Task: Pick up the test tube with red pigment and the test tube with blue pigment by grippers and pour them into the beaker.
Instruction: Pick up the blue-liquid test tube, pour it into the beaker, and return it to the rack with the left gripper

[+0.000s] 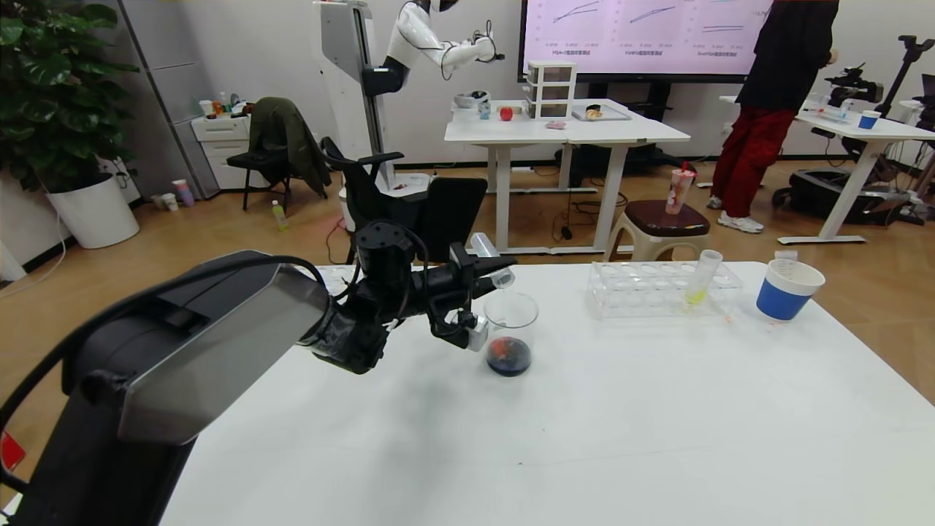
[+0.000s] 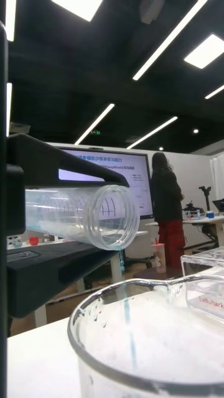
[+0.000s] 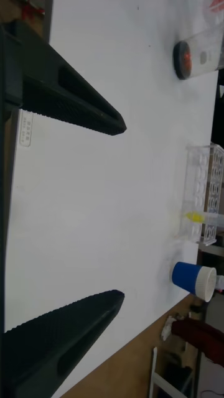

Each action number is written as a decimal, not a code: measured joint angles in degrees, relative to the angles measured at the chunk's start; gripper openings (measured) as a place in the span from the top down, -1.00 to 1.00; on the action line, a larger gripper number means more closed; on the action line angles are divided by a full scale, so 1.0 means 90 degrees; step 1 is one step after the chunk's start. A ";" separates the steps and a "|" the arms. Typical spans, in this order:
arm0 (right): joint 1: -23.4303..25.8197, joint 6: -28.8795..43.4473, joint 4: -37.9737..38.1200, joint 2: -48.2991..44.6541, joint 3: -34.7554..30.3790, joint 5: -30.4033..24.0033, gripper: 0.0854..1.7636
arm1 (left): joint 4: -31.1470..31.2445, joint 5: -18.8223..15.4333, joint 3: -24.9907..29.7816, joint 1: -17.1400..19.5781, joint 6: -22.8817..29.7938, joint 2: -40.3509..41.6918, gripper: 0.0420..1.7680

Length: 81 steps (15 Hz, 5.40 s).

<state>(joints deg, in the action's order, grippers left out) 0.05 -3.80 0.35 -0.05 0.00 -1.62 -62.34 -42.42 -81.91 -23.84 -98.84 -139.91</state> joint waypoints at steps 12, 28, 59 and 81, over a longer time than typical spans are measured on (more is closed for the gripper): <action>0.0000 -0.0003 -0.0005 0.0000 0.0000 0.0000 -0.97 | -0.1318 0.3119 0.0000 -0.0358 0.5945 0.0698 0.47; 0.0000 -0.0003 -0.0003 0.0000 0.0000 -0.0003 -0.97 | 0.0079 0.7645 0.1506 -0.0845 1.0974 0.1727 0.47; 0.0000 -0.0003 -0.0003 0.0000 0.0000 0.0000 -0.97 | -0.0218 0.5754 0.0962 0.4183 1.1432 0.0413 0.47; 0.0003 -0.0003 -0.0003 0.0000 0.0000 0.0000 -0.97 | 0.0223 0.5711 0.1215 0.2439 1.1393 0.1391 -0.98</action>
<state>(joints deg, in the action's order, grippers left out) 0.07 -3.83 0.33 -0.05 0.00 -1.62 -60.33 8.97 -70.97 -1.89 3.69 -127.39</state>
